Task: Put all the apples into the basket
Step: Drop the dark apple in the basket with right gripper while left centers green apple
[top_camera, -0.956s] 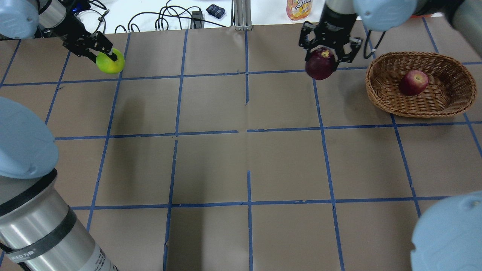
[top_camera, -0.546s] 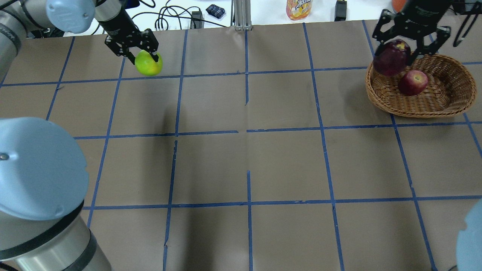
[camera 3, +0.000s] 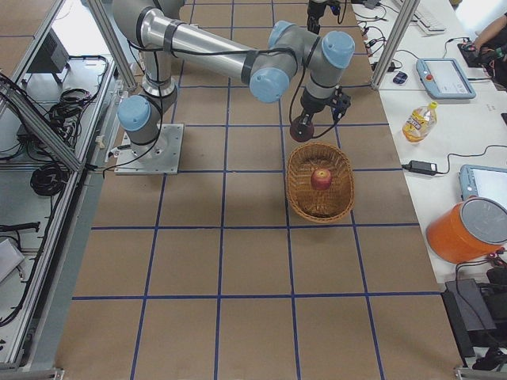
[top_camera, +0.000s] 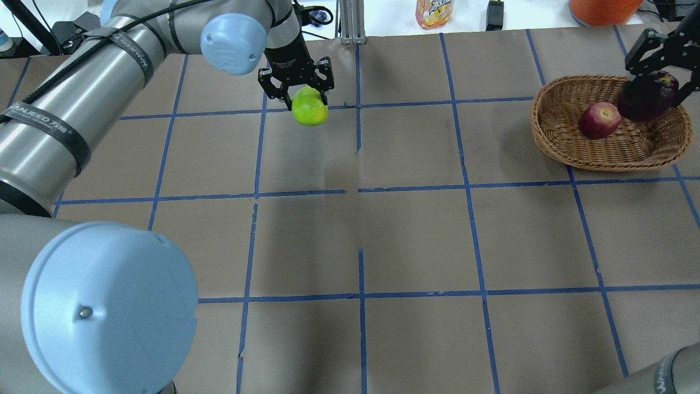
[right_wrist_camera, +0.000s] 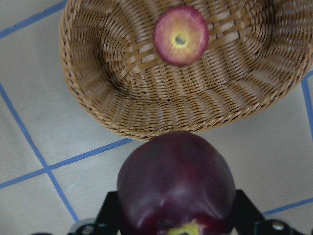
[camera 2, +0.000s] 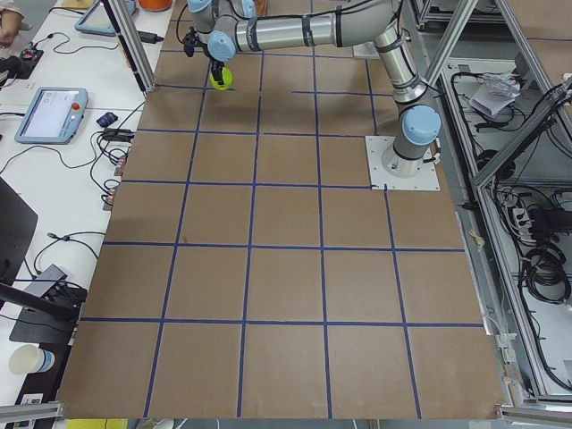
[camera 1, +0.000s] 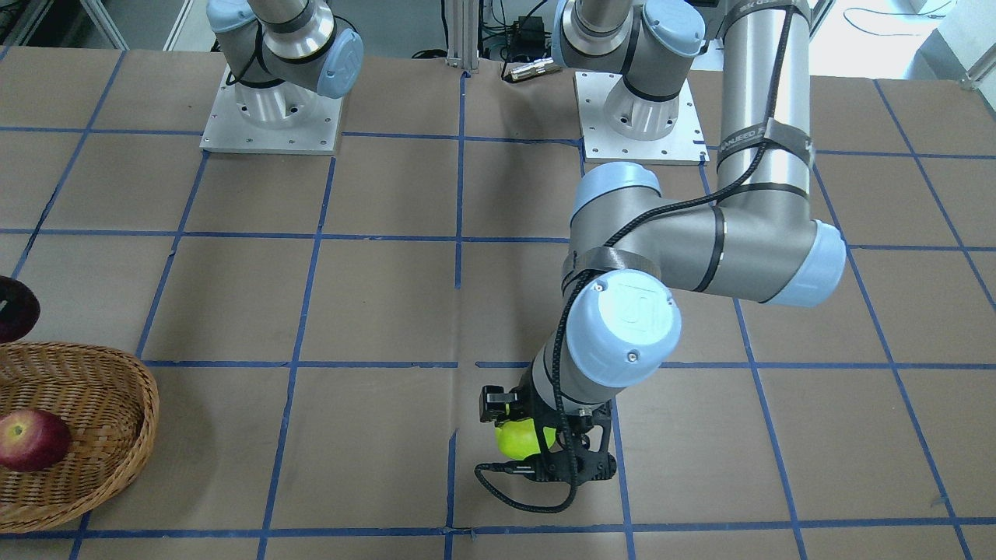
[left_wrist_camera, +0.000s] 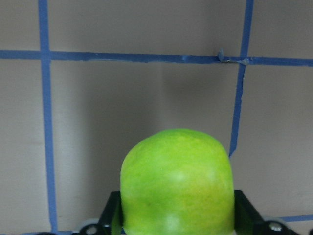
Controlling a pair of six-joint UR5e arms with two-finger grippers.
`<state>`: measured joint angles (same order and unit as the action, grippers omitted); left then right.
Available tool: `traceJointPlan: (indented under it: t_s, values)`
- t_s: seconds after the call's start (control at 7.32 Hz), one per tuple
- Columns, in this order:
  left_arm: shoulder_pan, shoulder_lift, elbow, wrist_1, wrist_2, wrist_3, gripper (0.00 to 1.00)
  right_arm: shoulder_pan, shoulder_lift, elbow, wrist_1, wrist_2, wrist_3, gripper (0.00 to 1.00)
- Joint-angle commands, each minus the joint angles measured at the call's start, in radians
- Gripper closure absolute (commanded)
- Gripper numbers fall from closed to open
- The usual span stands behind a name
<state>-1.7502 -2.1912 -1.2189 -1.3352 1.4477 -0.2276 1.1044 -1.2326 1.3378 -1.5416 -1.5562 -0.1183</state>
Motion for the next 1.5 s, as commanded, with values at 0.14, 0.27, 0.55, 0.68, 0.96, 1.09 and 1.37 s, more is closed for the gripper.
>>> traceJointPlan:
  t_s: [0.14, 0.27, 0.55, 0.68, 0.96, 1.09, 1.37]
  values:
    - [-0.073, 0.007, -0.187, 0.229, 0.002, -0.061, 0.40, -0.070, 0.136, 0.011, -0.219, -0.061, -0.197, 1.00]
    - [-0.092, 0.008, -0.209, 0.266, 0.003, -0.090, 0.40, -0.074, 0.169, 0.011, -0.259, -0.061, -0.202, 1.00]
    - [-0.120, 0.010, -0.240, 0.274, 0.002, -0.099, 0.34, -0.074, 0.232, 0.012, -0.383, -0.061, -0.228, 1.00]
    - [-0.129, 0.019, -0.266, 0.289, 0.002, -0.113, 0.30, -0.074, 0.264, 0.012, -0.396, -0.061, -0.227, 1.00]
    - [-0.133, 0.036, -0.286, 0.288, 0.000, -0.128, 0.00, -0.074, 0.288, 0.012, -0.413, -0.065, -0.230, 0.97]
    - [-0.121, 0.053, -0.266, 0.280, 0.003, -0.122, 0.00, -0.078, 0.297, 0.012, -0.413, -0.064, -0.228, 0.83]
    - [-0.042, 0.134, -0.222, 0.205, 0.000, -0.060, 0.00, -0.083, 0.297, 0.012, -0.419, -0.062, -0.230, 0.00]
